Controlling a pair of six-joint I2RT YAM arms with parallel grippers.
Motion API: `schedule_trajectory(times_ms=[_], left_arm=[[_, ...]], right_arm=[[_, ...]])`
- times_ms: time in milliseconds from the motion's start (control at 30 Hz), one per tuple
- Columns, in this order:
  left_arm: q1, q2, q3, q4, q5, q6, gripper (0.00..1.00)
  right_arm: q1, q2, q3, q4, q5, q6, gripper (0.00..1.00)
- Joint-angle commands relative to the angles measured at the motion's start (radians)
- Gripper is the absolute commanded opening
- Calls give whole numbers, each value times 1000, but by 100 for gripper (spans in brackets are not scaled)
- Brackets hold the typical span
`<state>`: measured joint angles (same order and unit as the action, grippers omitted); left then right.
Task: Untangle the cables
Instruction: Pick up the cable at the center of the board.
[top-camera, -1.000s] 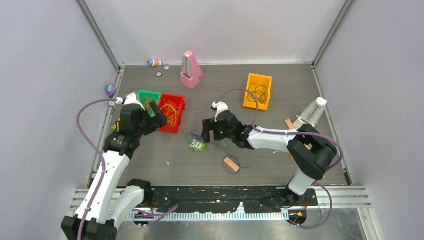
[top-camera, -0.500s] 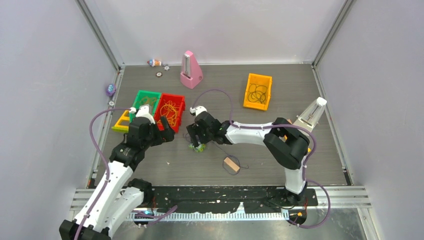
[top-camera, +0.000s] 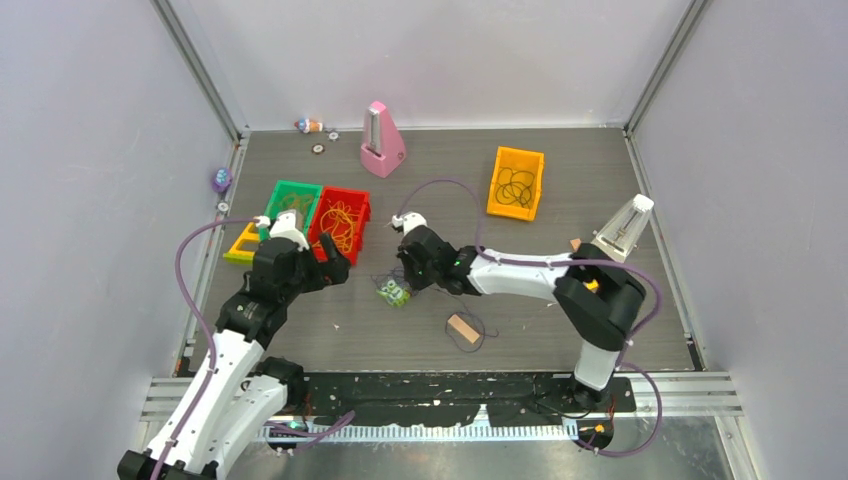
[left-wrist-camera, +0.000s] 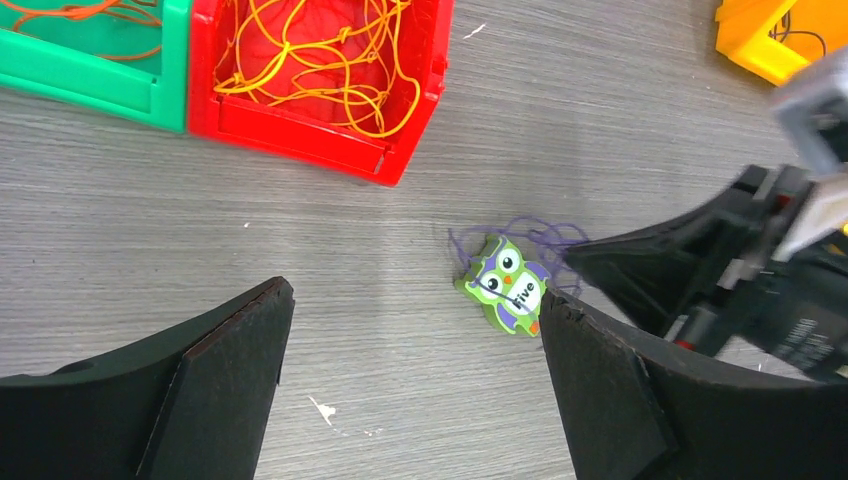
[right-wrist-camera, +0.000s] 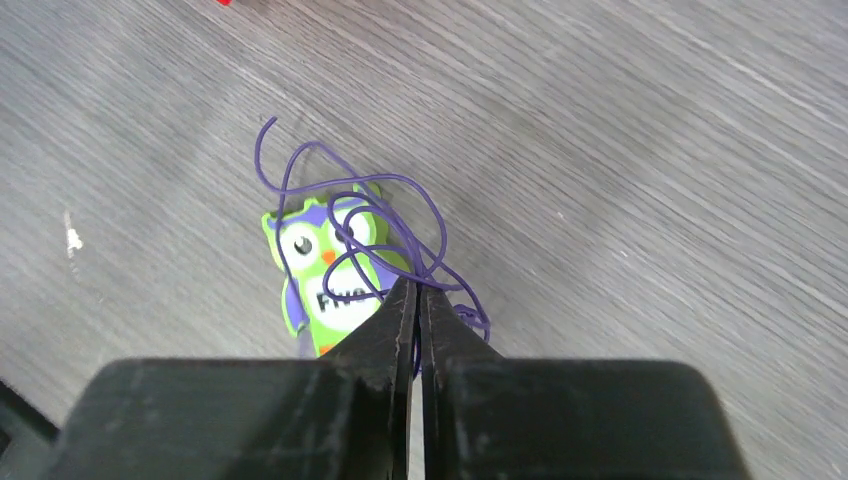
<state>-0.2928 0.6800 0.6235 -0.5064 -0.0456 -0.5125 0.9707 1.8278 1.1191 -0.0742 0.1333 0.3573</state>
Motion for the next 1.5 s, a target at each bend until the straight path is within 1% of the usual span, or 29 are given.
schedule_trajectory(times_ms=[0,67,167,267,367,500,600,700,800,867,933,967,1000,1033,1067,1100,1133,1200,1300,1367,1467], left_arm=[[-3,-2,-9,60,37,9,93],[-4,1,-16,77,41,5,93],[-10,16,-23,99,93,6,93],[-39,38,-27,126,122,7,92],[-98,68,-32,161,128,7,92],[-188,115,-20,192,87,16,92],[-244,137,0,188,6,15,94],[-291,146,5,198,-38,28,95],[-320,158,4,219,-21,39,96],[-330,169,-2,240,3,49,95],[-341,184,-6,255,23,62,95],[-347,191,-5,259,29,67,95],[-350,197,-5,264,39,75,95],[-353,202,-5,268,41,80,95],[-358,207,-4,274,55,87,95],[-360,210,-4,285,75,96,95],[-363,216,-4,291,84,102,95],[-368,224,-4,304,98,111,95],[-376,240,-8,331,113,113,95],[-382,252,-8,343,122,113,95],[-398,269,-6,364,126,112,95]], right_arm=[[-13,-195,-53,50,60,22,6],[-17,-255,-76,32,77,21,6],[-23,-332,-115,-14,105,22,6],[-33,-423,-148,-67,143,37,6],[-45,-512,-199,-122,171,60,6],[-58,-621,-276,-177,226,129,6],[-74,-667,-327,-237,264,199,6],[-79,-705,-360,-308,292,260,6],[-79,-717,-386,-391,318,309,7],[-81,-716,-394,-438,334,334,11],[-81,-712,-401,-472,329,352,29],[-81,-712,-402,-480,323,355,49],[-81,-716,-406,-493,320,365,60],[-81,-720,-412,-499,317,372,77],[-81,-731,-414,-510,315,380,84],[-81,-736,-416,-516,316,385,95],[-80,-749,-415,-532,318,394,98],[-82,-767,-404,-568,321,406,96],[-86,-784,-377,-637,327,433,95],[-87,-816,-367,-708,326,481,95],[-87,-883,-384,-755,323,561,95]])
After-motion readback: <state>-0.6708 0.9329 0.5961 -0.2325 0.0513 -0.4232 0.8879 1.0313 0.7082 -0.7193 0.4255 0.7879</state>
